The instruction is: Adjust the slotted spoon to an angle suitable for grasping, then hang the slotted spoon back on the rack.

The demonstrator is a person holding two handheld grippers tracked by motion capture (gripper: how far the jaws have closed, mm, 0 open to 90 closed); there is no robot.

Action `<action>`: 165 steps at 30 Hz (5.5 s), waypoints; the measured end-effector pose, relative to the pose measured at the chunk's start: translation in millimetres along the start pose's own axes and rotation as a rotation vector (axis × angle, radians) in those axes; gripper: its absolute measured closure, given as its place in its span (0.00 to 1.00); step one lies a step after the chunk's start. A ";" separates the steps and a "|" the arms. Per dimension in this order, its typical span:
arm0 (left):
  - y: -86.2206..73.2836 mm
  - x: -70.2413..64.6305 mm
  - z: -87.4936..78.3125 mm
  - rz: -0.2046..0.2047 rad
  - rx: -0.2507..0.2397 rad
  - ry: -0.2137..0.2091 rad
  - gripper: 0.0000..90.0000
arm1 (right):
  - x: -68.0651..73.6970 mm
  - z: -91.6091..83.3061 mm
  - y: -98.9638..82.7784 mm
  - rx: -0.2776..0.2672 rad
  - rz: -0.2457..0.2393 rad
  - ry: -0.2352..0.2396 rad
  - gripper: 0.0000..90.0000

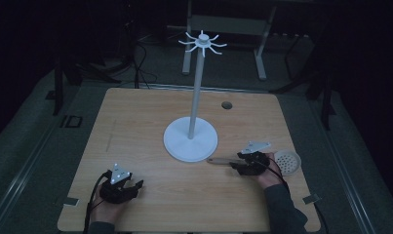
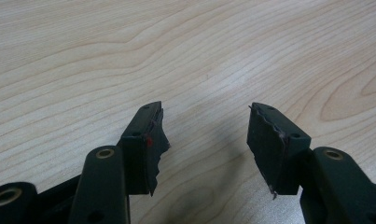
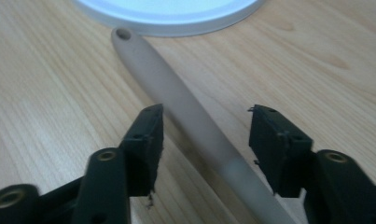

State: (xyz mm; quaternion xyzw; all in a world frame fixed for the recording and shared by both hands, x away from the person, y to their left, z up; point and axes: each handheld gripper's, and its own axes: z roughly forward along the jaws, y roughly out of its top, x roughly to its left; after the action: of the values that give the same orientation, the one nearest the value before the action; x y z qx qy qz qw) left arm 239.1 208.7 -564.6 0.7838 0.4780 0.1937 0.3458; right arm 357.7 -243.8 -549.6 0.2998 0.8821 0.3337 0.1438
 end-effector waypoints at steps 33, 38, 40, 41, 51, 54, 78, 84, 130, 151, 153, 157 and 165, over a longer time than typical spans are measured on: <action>-0.3 0.8 -0.6 -0.009 -0.006 -0.003 0.51 | 8.1 -11.2 -2.1 0.126 0.111 0.057 0.71; -0.2 0.7 -0.3 -0.009 -0.006 -0.003 0.51 | 16.6 -13.6 -1.0 0.145 0.074 0.041 0.72; 0.1 0.1 -0.2 -0.007 -0.005 -0.003 0.51 | 19.5 -12.3 -3.5 0.139 -0.004 0.028 0.70; 0.1 0.2 -0.1 -0.008 -0.005 -0.002 0.51 | 19.4 -11.0 -4.2 0.139 -0.013 0.026 0.68; 0.0 0.7 -0.4 -0.010 -0.008 -0.002 0.51 | 19.1 -4.8 -5.6 0.104 -0.133 0.055 0.72; 0.1 0.9 -0.4 -0.013 -0.009 -0.001 0.51 | 23.1 -7.7 -5.2 0.104 -0.176 0.037 0.75; 0.2 1.0 -0.1 -0.012 -0.008 -0.003 0.51 | 17.5 5.1 20.2 0.042 -0.037 0.023 0.81; 0.7 1.1 0.9 -0.008 -0.004 -0.002 0.51 | 13.7 7.7 23.3 0.088 -0.030 0.026 0.80; 0.8 0.5 0.4 -0.006 -0.004 -0.003 0.51 | 1.2 22.3 42.6 0.340 -0.087 0.105 0.78; 0.8 -0.2 0.8 -0.008 -0.005 0.001 0.51 | 7.3 -1.3 44.0 0.212 -0.105 0.054 0.83; 0.8 -0.1 0.7 -0.007 -0.005 0.001 0.51 | 7.1 -5.5 45.4 0.187 -0.103 0.053 0.83; 0.8 0.0 0.6 -0.007 -0.005 0.002 0.51 | 7.8 -12.3 48.4 0.145 -0.101 0.051 0.83; 0.8 0.0 0.4 -0.007 -0.006 0.002 0.51 | 11.5 -20.3 52.8 0.064 -0.114 0.054 0.83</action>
State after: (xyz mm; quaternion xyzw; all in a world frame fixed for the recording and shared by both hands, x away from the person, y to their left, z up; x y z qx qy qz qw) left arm 239.8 208.3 -564.4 0.7809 0.4806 0.1949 0.3482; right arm 362.4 -215.3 -499.6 0.2445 0.9115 0.3043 0.1292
